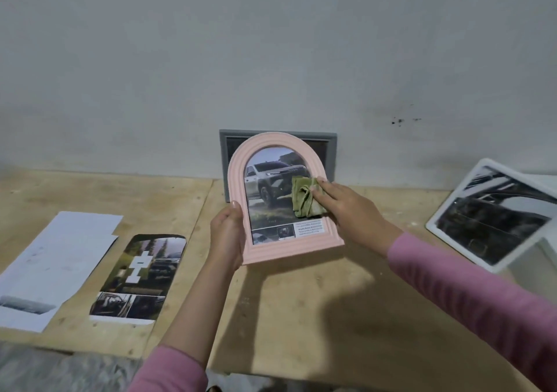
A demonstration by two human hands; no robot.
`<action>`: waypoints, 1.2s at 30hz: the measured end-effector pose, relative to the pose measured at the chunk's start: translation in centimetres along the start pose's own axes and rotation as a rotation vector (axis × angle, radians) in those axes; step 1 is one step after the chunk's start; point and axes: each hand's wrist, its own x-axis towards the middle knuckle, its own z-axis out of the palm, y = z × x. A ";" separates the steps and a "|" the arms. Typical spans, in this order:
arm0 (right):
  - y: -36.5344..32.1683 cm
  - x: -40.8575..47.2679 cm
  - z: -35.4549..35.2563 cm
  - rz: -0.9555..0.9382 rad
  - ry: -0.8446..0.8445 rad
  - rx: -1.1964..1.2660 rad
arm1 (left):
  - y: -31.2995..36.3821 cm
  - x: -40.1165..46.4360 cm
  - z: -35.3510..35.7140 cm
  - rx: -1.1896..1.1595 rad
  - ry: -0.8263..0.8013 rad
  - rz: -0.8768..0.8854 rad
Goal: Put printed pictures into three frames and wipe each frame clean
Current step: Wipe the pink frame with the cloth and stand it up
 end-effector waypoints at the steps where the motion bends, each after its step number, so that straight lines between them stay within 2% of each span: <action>1: 0.0 -0.6 -0.1 -0.016 0.019 -0.013 | 0.1 -0.2 0.4 -0.023 0.018 0.004; 4: -0.9 -2.2 -1.0 -0.085 0.049 -0.027 | 0.4 0.0 0.9 -0.074 0.040 0.042; 6: -1.5 -2.7 -1.9 -0.075 -0.096 0.033 | 0.6 0.4 1.0 -0.090 0.058 0.074; 8: -1.5 -2.8 -3.0 0.024 -0.241 0.171 | 0.9 0.4 1.0 -0.043 0.071 0.107; 10: -1.2 -2.0 -4.7 0.225 -0.294 0.489 | 0.8 0.4 0.9 0.042 0.053 0.132; 11: -1.0 -1.4 -5.5 0.322 -0.245 0.666 | 0.7 0.4 0.8 0.073 0.037 0.134; 13: -0.3 -0.2 -6.7 0.484 -0.035 0.895 | 0.5 0.2 0.4 0.137 0.000 0.142; 15: -0.1 1.2 -7.8 0.566 0.193 0.931 | 0.5 -0.4 0.2 0.188 -0.048 0.150; 16: -0.2 1.9 -8.1 0.556 0.270 0.883 | 0.4 -0.7 0.2 0.198 -0.080 0.154; 18: -0.6 3.1 -8.1 0.467 0.314 0.722 | 0.2 -1.1 0.4 0.209 -0.147 0.155; 21: -1.7 4.3 -6.0 0.335 0.159 0.461 | -0.1 -1.4 0.6 0.235 -0.216 0.136; 23: -3.1 4.4 -4.6 0.292 0.034 0.382 | -0.1 -1.6 0.9 0.217 -0.209 0.148; 26: -6.0 3.7 -3.3 0.179 -0.060 0.295 | 0.0 -1.7 1.1 0.143 -0.172 0.153; 30: -8.7 1.5 -2.0 -0.011 -0.163 0.315 | 0.6 -0.7 0.2 0.029 -0.158 0.157; 34: -9.2 -0.8 -1.4 -0.226 -0.257 0.346 | 1.5 -0.4 -0.7 -0.014 -0.074 0.184; 36: -8.8 -1.3 -1.9 -0.255 -0.301 0.380 | 1.9 -0.6 -0.8 -0.001 -0.055 0.193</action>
